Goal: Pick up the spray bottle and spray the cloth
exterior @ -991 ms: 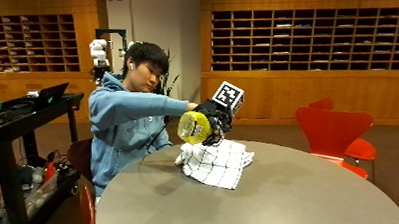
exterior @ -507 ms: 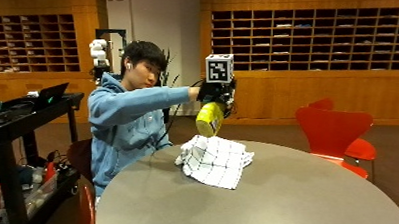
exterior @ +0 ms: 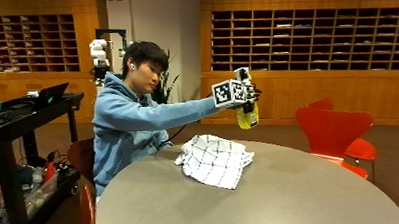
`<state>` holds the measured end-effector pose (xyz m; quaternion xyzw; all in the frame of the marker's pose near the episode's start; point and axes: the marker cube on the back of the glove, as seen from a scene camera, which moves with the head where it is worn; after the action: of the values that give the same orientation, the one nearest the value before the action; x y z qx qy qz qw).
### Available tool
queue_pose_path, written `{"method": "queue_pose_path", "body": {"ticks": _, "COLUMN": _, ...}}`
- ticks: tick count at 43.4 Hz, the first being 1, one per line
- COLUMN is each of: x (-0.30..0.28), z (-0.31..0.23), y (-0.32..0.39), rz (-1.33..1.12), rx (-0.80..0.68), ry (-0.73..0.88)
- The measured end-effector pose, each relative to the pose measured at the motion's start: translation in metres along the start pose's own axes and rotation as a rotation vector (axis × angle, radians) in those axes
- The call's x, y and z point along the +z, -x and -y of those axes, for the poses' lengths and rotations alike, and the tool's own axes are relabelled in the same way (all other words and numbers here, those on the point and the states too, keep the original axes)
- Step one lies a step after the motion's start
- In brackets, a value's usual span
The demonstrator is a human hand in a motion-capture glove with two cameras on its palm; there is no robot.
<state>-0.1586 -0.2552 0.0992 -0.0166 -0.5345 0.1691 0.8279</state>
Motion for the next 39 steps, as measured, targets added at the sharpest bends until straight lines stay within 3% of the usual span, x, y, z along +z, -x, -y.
{"method": "queue_pose_path", "body": {"ticks": 17, "x": 0.081, "z": -0.002, "y": -0.093, "rz": 0.065, "rx": 0.154, "ry": -0.105}}
{"method": "queue_pose_path", "body": {"ticks": 39, "x": 0.111, "z": -0.009, "y": -0.115, "rz": -0.174, "rx": 0.069, "ry": 0.055}}
